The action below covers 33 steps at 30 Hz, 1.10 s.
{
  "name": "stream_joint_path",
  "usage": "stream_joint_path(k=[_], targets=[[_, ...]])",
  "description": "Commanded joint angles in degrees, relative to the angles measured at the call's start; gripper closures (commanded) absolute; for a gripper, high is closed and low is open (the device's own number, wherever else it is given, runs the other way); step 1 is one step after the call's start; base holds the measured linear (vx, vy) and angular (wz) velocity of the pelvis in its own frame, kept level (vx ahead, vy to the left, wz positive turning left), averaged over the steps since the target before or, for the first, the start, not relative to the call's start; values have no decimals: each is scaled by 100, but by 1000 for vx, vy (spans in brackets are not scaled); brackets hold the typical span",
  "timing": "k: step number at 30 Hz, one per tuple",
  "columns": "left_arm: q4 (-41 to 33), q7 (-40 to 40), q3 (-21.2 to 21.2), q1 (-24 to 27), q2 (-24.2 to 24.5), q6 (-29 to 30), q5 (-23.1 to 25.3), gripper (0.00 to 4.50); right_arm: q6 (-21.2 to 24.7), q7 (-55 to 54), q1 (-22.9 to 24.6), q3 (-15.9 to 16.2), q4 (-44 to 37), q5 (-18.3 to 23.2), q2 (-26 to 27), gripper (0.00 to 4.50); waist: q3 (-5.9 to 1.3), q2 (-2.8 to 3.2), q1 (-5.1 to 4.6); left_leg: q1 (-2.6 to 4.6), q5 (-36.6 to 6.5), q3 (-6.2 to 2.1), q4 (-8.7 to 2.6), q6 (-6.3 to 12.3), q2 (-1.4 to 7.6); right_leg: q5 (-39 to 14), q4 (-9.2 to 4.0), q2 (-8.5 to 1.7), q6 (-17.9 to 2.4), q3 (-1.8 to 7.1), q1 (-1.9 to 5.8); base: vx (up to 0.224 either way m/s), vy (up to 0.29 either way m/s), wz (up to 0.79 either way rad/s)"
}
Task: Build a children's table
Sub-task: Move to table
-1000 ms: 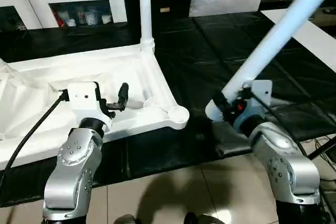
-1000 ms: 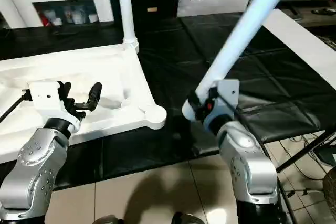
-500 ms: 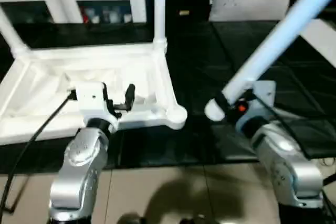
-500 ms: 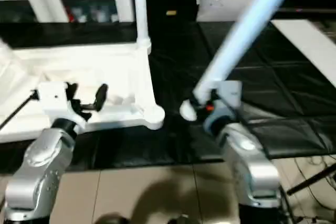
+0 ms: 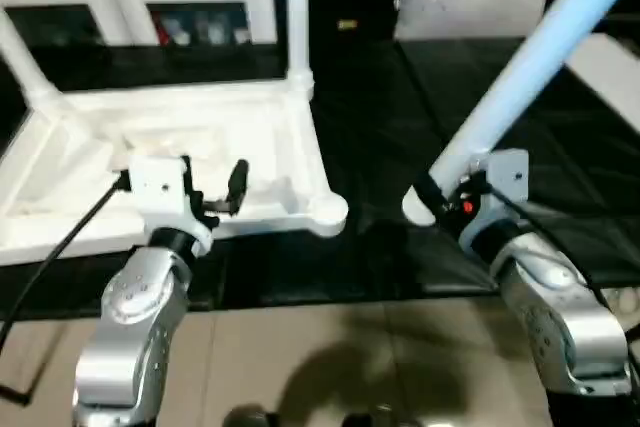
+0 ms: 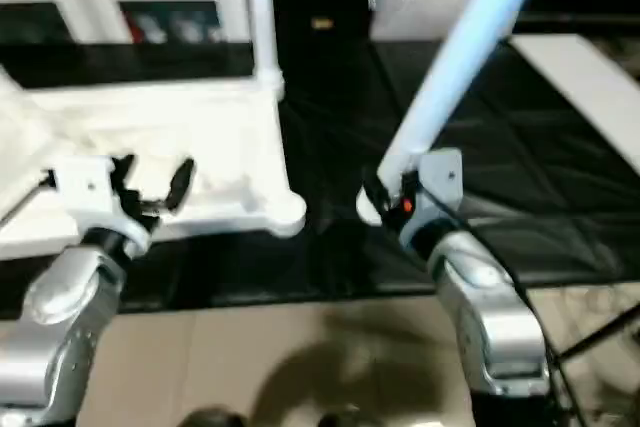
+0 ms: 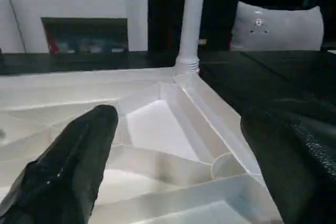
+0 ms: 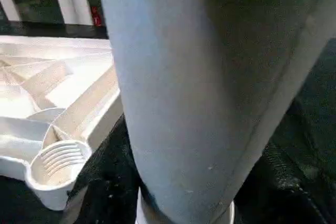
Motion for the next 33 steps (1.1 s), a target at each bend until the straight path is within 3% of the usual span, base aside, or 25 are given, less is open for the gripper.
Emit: stream_joint_path(k=[1, 2, 3, 4, 5, 6, 8, 9, 11, 12, 13, 14, 15, 16, 17, 18, 19, 22, 23, 24, 26, 28, 29, 30, 33], targets=[[-78, -73, -18, 93, 99, -43, 72, 23, -122, 109, -58, 180, -38, -25, 7, 260, -270, -109, 46, -145, -816, -217, -286, 378, 276, -4844, -1058, -1272, 1216, 349, 571, -24, 51, 44], [-87, -81, -34, 128, 108, -61, 85, 23, -170, 114, -29, 204, -50, -45, 11, 260, -288, -28, 29, -171, -943, -241, -354, 389, 312, -4686, -1079, -1228, 1069, 202, 659, 9, 60, 46], [-91, -74, -42, 135, 101, -63, 89, 23, -153, 98, -27, 118, -53, 64, 85, 260, -292, 259, -122, 258, -1735, -327, -569, 127, 708, -3998, -1147, -896, 796, 38, 494, 9, 60, 46], [-98, -62, -55, 130, 93, -55, 90, 23, -106, 75, -41, -10, -49, 222, 179, 260, -207, 332, -214, 383, -3651, -720, -1151, -113, 1424, -2253, -231, -621, 468, -67, 465, 29, 58, 32], [-99, -56, -62, 123, 91, -50, 89, 23, -84, 67, -54, -55, -39, 278, 204, 260, -268, 266, -225, 462, -4076, -769, -1258, -219, 1487, -1121, 209, -507, 305, 108, 250, 39, 52, 22], [-91, -58, -82, 103, 92, -45, 92, 23, -94, 84, -81, -56, -1, 282, 177, 260, -178, 210, -206, 466, -4629, -502, -1361, -315, 1313, -260, 441, -473, 23, 205, -7, 39, 52, 22], [-83, -96, -127, 95, 93, -50, 114, 23, -232, 205, -94, 93, 86, 132, 4, 260, -214, 199, -229, 530, -4256, -330, -1229, -351, 1022, -167, 265, -528, -94, 312, -101, 74, 17, 23], [-86, -104, -137, 110, 90, -55, 120, 23, -272, 264, -80, 156, 91, 64, -60, 260, -348, -104, -242, 369, -2982, -61, -873, 5, 362, -1033, -338, -724, -101, 681, 247, 77, -3, 18], [-114, -108, -140, 175, 84, -69, 132, 23, -348, 377, -17, 292, 15, -98, -186, 260, -493, -242, 71, -259, -583, -19, -85, 503, 125, -2052, -807, -1408, -687, 1316, 960, 81, -44, -1], [-126, -109, -141, 190, 86, -68, 132, 23, -308, 403, -3, 304, -7, -80, -194, 260, -517, -226, 133, -386, -168, -83, 20, 573, 189, -1980, -824, -1502, -906, 1376, 1041, 86, -44, -1], [-131, -107, -145, 191, 87, -66, 135, 23, -310, 394, -5, 311, 1, -90, -193, 260, -505, -275, 45, -822, 509, -185, 187, 753, 236, -1683, -752, -1641, -181, 573, 1137, 95, -20, 14], [-125, -111, -150, 175, 91, -58, 133, 23, -316, 392, -18, 305, 28, -69, -167, 260, -453, -99, 47, -705, 565, -220, -3, 705, 295, -1896, -945, -1577, -163, 383, 900, 89, 4, 42], [-108, -119, -160, 154, 110, -53, 121, 23, -348, 374, -30, 264, 73, -28, -83, 260, -469, -25, -25, -749, 644, -215, -69, 794, 294, -2001, -916, -1437, -254, 230, 956, 89, 4, 42], [-108, -119, -160, 154, 110, -53, 121, 23, -348, 374, -30, 264, 73, -28, -83, 260, -428, 171, -207, -222, 103, -252, -559, 481, 542, -1911, -672, -686, -399, 240, 564, 94, 53, 38], [-99, -126, -163, 147, 119, -52, 117, 23, -367, 358, -30, 244, 91, 10, -52, 260, -552, 350, -323, 145, 174, -583, -690, 912, 777, -1194, -159, -346, -364, 113, 361, 117, 71, 14], [-102, -156, -186, 203, 131, -82, 140, 23, -356, 272, 17, 120, 93, 143, -4, 260, -644, 309, -430, 556, 35, -887, -713, 1405, 1054, -860, 233, -370, -182, 259, -62, 117, 71, 14], [-102, -156, -186, 203, 131, -82, 140, 23, -356, 272, 17, 120, 93, 143, -4, 260, -658, 300, -411, 621, 381, -968, -667, 1708, 1123, -769, 353, -399, 17, 332, -204, 120, 51, 17], [-67, -188, -216, 167, 126, -86, 155, 23, -350, 256, 16, 30, 99, 184, -10, 260, -569, 107, -345, 294, 675, -641, -663, 2288, 834, -36, 277, -578, 513, 629, -315, 79, 10, 13], [-29, -198, -219, 105, 127, -72, 148, 23, -358, 277, -25, 31, 139, 148, -25, 260, -503, -164, -273, -94, -425, -217, -543, 1677, 274, -15, -359, -765, 301, 899, 91, 48, -60, 4], [-13, -203, -218, 89, 130, -70, 140, 23, -382, 296, -32, 52, 161, 103, -41, 260, -465, -256, -71, -481, -379, -110, -14, 1176, -32, -1010, -736, -1291, -171, 1333, 642, 48, -60, 4], [1, -217, -227, 116, 137, -94, 137, 23, -418, 314, 26, 66, 139, 48, -43, 260, -510, -180, 8, -626, 130, -222, 87, 528, 152, -2311, -783, -1358, -666, 1279, 828, 24, -37, 0], [-10, -230, -231, 137, 139, -97, 141, 23, -401, 272, 62, 33, 95, 91, -18, 260, -466, -53, -4, -526, 265, -210, -199, 432, 247, -2410, -780, -1131, -850, 1075, 735, 28, -7, -1], [1, -233, -236, 115, 135, -86, 146, 23, -405, 261, 41, 31, 121, 108, -25, 260, -475, 103, -107, -348, -2, -169, -604, 405, 387, -2181, -656, -646, -766, 714, 629, 70, 36, 3], [9, -234, -237, 100, 133, -81, 148, 23, -407, 258, 26, 33, 138, 113, -30, 260, -506, 163, -137, -154, -304, -203, -673, 420, 465, -1951, -566, -541, -745, 644, 492, 70, 36, 3], [80, -281, -222, 61, 123, -96, 142, 23, -469, 283, -30, 121, 221, 29, -93, 260, -515, 216, -454, 429, -1029, -681, -855, 1230, 747, -516, -110, -436, -629, 440, 83, 82, 53, 2]])
